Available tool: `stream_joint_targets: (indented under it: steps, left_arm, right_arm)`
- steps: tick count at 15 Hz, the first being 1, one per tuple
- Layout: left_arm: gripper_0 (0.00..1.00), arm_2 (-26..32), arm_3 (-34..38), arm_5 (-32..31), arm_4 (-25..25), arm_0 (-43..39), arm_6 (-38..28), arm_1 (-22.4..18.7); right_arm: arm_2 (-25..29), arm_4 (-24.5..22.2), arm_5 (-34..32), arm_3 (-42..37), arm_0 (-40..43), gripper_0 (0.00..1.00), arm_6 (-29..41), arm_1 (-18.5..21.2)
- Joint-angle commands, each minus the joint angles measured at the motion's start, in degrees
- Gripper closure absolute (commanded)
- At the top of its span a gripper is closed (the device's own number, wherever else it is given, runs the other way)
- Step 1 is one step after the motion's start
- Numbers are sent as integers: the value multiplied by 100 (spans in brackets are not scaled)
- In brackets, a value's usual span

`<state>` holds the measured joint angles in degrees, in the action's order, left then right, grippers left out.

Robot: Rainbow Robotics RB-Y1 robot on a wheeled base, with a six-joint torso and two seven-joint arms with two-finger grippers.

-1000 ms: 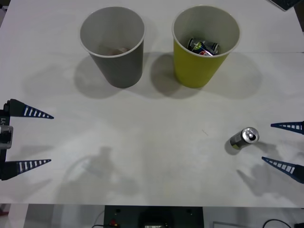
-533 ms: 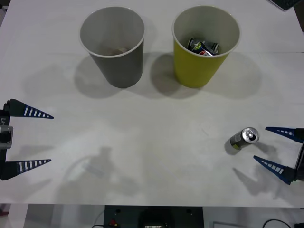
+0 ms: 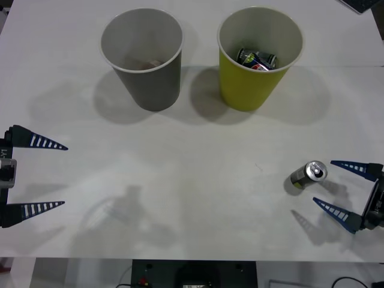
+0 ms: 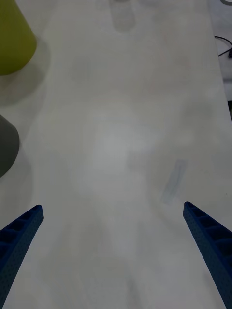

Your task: Put the can into the green bin and the plastic bottle into the gray bin

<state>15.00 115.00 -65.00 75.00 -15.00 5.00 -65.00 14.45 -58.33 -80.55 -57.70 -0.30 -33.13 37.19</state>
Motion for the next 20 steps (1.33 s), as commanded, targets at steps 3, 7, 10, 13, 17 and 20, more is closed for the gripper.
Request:
stream_joint_targets:
  steps: [3, 7, 10, 13, 17, 20]
  left_arm:
    - [0, 0, 0, 0, 0, 0, 0, 0]
    - [0, 0, 0, 0, 0, 0, 0, 0]
    - [0, 0, 0, 0, 0, 0, 0, 0]
    - [0, 0, 0, 0, 0, 0, 0, 0]
    - [0, 0, 0, 0, 0, 0, 0, 0]
    - [0, 0, 0, 0, 0, 0, 0, 0]
  right_arm:
    - [-56, -3, 21, 646, -251, 0, -712, -230]
    - [-56, -3, 65, 1016, -462, 0, -940, -511]
    - [-65, -3, 259, 1016, -506, 0, -1055, -687]
    - [-65, -3, 417, 1016, -550, 0, -1125, -872]
    - [-74, -3, 593, 1016, -594, 0, -1195, -1030]
    - [-74, -3, 601, 1016, -594, 0, -1213, -1030]
